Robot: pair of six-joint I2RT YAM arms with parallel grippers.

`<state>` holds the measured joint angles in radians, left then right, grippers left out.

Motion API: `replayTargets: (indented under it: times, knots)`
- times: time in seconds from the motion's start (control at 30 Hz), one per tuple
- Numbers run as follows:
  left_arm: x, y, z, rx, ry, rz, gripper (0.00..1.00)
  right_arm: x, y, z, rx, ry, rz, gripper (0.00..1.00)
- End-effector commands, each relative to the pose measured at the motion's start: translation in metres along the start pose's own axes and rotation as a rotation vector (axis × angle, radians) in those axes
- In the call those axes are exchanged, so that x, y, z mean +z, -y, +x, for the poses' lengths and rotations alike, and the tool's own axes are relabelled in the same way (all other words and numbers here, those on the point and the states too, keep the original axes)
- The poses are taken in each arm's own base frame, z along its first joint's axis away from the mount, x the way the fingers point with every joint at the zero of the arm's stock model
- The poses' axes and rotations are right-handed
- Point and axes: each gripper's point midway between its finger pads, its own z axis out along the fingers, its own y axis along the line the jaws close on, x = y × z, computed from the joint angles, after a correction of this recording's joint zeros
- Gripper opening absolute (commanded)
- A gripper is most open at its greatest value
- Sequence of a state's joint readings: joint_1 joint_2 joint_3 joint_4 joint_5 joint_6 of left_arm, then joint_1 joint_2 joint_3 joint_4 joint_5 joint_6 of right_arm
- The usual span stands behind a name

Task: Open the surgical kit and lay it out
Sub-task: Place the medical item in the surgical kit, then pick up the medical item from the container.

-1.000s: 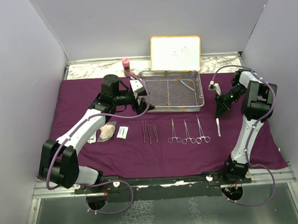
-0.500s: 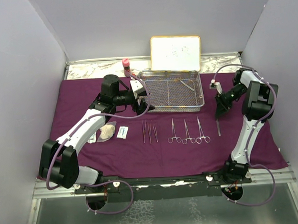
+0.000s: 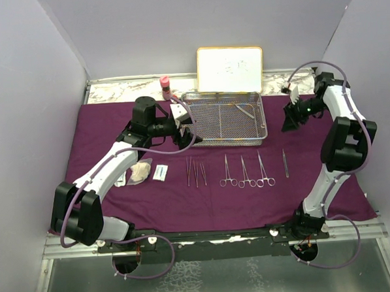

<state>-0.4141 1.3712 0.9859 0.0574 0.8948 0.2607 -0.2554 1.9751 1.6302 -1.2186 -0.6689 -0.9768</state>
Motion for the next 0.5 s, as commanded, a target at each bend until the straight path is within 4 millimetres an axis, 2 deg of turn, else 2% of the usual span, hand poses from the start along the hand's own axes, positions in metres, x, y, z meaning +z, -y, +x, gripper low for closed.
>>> replayTargets:
  times: [0.0, 0.13, 0.23, 0.47]
  knots:
    - [-0.003, -0.007, -0.017, 0.042, 0.02, -0.03, 0.75, -0.013, -0.015, -0.068, -0.095, 0.194, 0.068, 0.52]
    - [-0.005, -0.008, -0.018, 0.04, 0.02, -0.038, 0.75, -0.01, -0.035, -0.113, -0.168, 0.274, 0.101, 0.52]
    - [-0.006, -0.008, -0.019, 0.044, 0.02, -0.043, 0.75, 0.003, -0.048, -0.143, -0.211, 0.31, 0.113, 0.52]
    - [-0.007, -0.009, -0.02, 0.05, 0.018, -0.043, 0.75, 0.036, -0.043, -0.192, -0.246, 0.374, 0.181, 0.49]
